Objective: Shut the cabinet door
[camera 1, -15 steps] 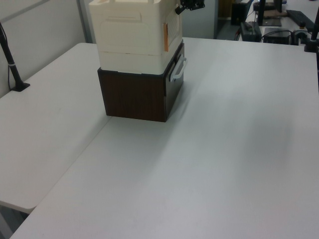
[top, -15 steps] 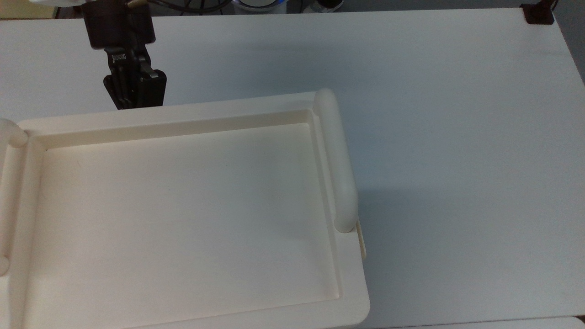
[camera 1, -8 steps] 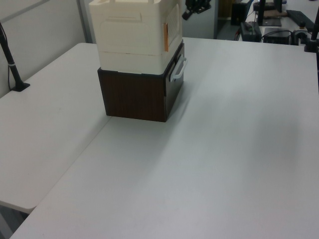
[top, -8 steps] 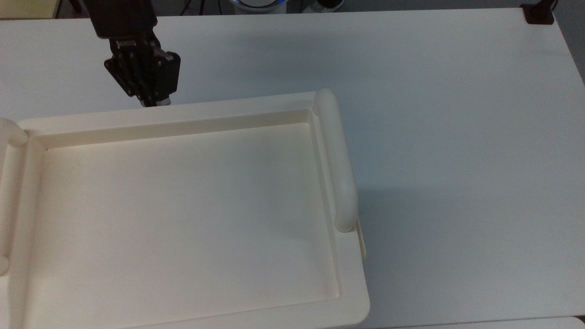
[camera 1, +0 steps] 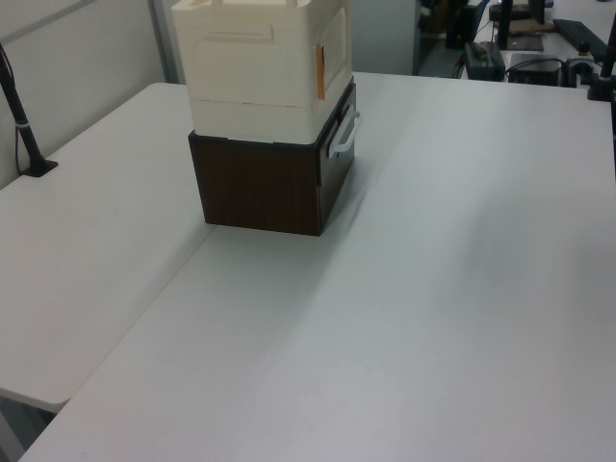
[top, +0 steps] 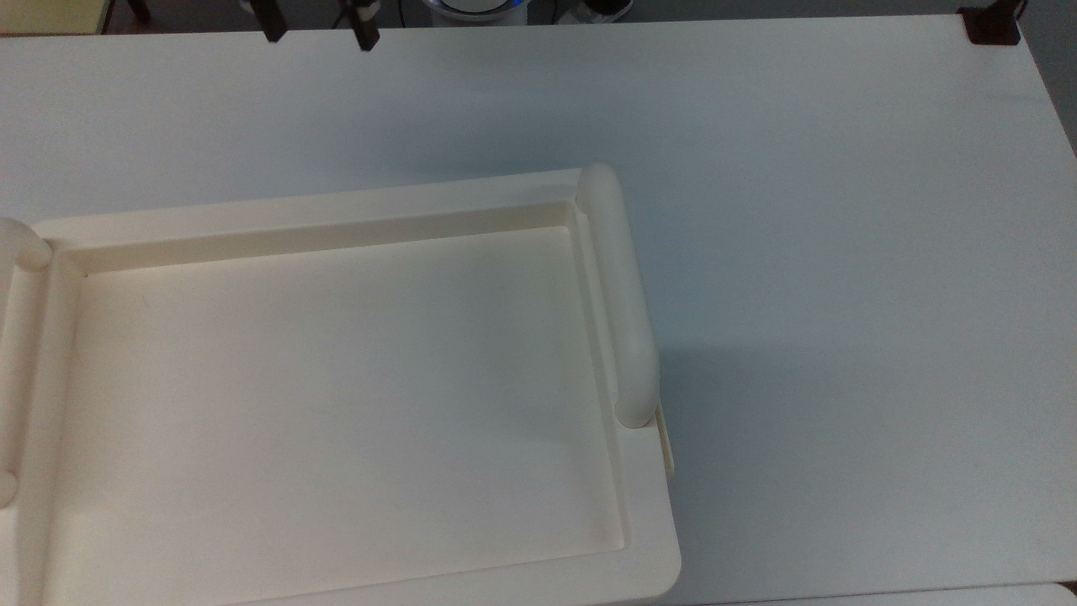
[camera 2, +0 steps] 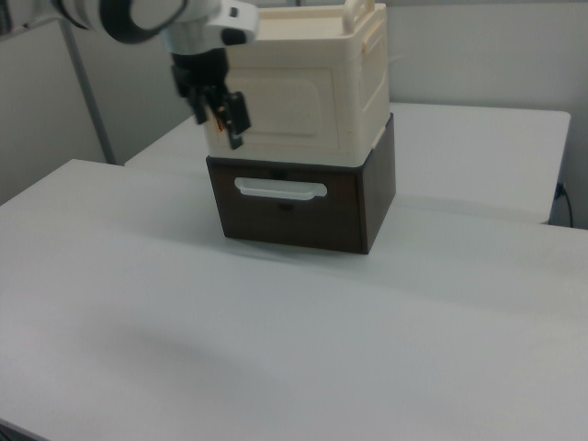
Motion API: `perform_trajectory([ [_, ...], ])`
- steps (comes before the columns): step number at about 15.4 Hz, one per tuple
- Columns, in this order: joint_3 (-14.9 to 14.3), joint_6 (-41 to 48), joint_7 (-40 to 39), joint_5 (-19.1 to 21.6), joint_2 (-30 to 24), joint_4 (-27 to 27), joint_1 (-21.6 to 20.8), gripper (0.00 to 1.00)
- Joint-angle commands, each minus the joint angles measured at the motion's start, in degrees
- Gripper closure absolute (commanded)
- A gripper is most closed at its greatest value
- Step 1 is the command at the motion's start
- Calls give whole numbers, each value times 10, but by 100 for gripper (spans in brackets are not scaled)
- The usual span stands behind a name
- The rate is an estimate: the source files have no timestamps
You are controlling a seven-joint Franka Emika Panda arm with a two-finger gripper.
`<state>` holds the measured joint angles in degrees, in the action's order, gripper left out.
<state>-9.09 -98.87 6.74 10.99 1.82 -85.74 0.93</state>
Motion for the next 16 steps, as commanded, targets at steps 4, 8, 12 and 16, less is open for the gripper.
perform_trajectory([
  [4, -4, 90, -19, -76, -51, -29, -68, 0],
  [8, -4, 80, -98, -76, -47, -32, -67, 0],
  [12, -4, 56, -104, -76, -42, -32, -66, 0],
  [16, -4, 50, -106, -77, -41, -32, -67, 0],
])
